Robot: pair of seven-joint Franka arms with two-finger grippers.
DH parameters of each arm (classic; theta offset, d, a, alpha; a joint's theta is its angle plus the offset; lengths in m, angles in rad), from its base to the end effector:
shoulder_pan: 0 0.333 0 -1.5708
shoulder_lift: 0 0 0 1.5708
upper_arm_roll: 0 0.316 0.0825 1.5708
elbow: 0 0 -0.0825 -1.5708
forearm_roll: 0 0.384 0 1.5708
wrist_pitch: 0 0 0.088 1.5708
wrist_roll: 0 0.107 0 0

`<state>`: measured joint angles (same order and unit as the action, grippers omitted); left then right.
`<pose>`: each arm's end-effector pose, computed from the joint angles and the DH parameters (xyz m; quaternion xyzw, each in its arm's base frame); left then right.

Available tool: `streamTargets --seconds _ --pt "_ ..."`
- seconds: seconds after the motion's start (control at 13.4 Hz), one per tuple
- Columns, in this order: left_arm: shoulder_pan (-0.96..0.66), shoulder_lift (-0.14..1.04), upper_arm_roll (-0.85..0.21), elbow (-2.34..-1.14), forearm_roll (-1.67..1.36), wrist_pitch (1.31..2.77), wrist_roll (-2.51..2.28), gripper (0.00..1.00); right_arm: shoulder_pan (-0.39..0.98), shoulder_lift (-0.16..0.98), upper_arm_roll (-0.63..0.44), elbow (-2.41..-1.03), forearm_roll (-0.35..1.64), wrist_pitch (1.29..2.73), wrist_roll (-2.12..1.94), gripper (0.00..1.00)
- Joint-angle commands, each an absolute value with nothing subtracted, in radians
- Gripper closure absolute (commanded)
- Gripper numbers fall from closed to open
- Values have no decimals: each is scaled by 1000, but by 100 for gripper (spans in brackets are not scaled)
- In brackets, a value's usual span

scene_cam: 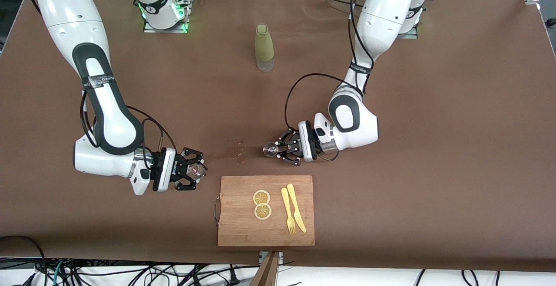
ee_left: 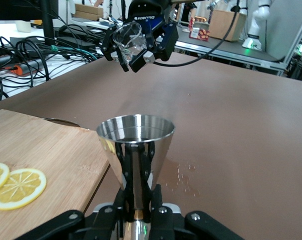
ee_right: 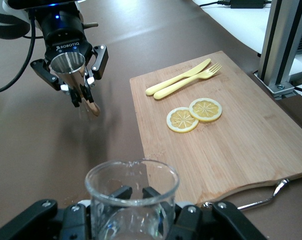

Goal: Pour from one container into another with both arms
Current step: 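Lift the glass cup with the right gripper while the left gripper raises the jigger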

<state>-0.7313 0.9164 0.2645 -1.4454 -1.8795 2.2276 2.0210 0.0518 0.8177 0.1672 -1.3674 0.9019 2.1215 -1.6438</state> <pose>0.6218 -0.3904 0.1655 0.6873 -0.4800 0.3775 0.3933 0.7219 0.1684 0.2468 -0.7268 -0.5429 -0.2524 0.3366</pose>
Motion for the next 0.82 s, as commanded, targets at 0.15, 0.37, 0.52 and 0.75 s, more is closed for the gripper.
streamTargets --seconds 0.15,0.37,0.52,0.75 --pt "-819 1026 307 -1258 -1971 2356 1875 100 46 805 241 -1316 701 2129 -1448 81" --pt "-883 1110 360 -1128 -1970 2474 1731 100 48 805 268 -1293 631 2131 -1364 81" --pt "-931 1147 422 -1094 -1970 2485 1660 100 48 805 281 -1289 592 2131 -1344 81" --pt "-986 1166 462 -1085 -1970 2529 1606 100 48 805 296 -1287 546 2131 -1303 81"
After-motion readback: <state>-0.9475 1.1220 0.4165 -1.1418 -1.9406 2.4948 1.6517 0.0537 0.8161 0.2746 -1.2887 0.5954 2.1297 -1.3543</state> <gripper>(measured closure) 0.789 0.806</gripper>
